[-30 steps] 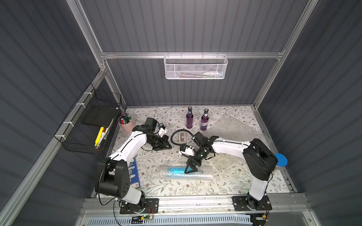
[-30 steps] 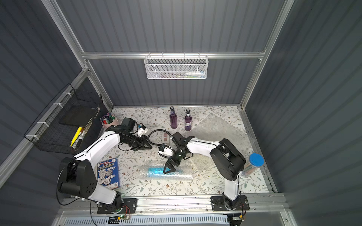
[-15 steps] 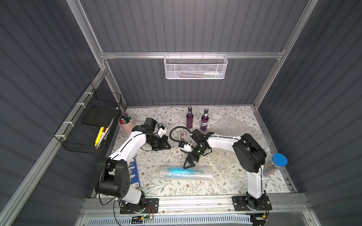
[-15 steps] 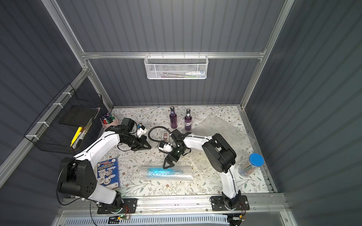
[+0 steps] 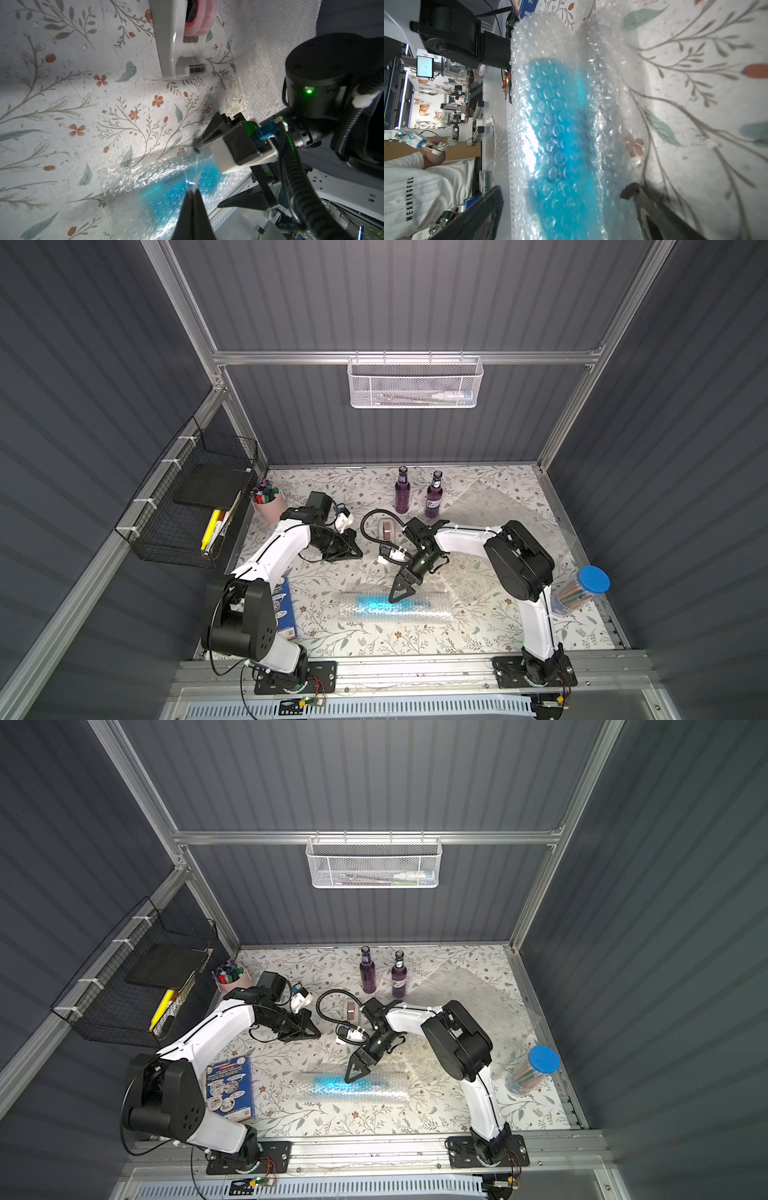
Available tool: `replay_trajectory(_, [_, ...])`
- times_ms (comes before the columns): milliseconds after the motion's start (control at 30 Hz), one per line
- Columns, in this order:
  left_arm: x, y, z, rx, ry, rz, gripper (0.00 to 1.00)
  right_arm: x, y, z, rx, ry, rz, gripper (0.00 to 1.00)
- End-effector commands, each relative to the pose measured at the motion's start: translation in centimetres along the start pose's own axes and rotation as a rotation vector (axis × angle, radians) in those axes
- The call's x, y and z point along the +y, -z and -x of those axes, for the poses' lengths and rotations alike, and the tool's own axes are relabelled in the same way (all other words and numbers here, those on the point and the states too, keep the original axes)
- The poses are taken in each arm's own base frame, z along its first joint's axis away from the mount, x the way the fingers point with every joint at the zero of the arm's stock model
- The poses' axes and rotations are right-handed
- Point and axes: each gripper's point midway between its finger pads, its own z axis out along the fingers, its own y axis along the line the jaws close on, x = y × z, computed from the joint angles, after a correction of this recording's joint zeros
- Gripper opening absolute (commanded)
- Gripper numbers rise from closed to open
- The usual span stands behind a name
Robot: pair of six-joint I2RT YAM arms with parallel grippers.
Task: Wrap wine bottles in bubble wrap
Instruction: Stick the tape on the bubble wrap.
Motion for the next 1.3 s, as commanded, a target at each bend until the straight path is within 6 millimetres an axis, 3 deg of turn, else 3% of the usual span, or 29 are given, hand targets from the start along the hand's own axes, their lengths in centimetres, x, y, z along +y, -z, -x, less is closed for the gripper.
replay_trajectory(0, [0.7,-0.4,-0.8,0.04,0.009,0.003,0.0,0.4,-0.5,-1.0,0.027,-0.039,0.048,0.99])
replay_trajectory(267, [0.9,-0.7,-0.8,0.051,0.015,0.005,0.0,3.2,-0.1,-0.5,0.001,0.013,0.111,0.99])
replay_trajectory(567, [0.8,-0.6,-0.8,0.061,0.016,0.006,0.0,4.3,-0.3,-1.1,-0.012,0.108,0.059,0.98])
replay_trajectory(967, [0.7,-0.5,-1.0,0.067,0.016,0.005,0.0,3.1,-1.0,-2.0,0.035,0.232,-0.199,0.91])
replay_trajectory(1267, [0.8,-0.7,-1.1,0.089,0.017,0.002,0.0,2.3,-1.2,-2.6,0.07,0.373,-0.41,0.8])
